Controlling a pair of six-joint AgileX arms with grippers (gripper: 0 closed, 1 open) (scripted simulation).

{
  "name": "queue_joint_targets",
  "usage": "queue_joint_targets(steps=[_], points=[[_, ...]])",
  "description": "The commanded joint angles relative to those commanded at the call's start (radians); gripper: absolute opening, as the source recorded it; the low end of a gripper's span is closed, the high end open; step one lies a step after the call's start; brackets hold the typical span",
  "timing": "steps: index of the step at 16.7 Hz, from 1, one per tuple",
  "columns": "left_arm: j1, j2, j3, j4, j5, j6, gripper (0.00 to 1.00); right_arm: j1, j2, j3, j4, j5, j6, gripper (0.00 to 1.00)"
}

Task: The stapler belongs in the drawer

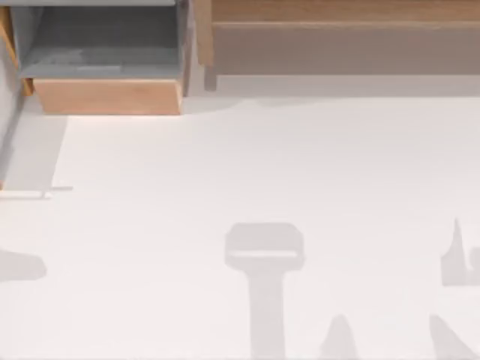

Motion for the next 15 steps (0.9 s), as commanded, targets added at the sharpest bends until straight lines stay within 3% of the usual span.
queue_joint_targets(steps=[10,15], points=[[-0.001,0.013,0.002,-0.012,-0.001,-0.004,0.0,0.0,0.0,0.0,0.0,0.0,0.0,1.0],[-0.072,0.067,0.136,-0.083,-0.066,-0.01,0.0,0.0,0.0,0.0,0.0,0.0,0.0,1.0]])
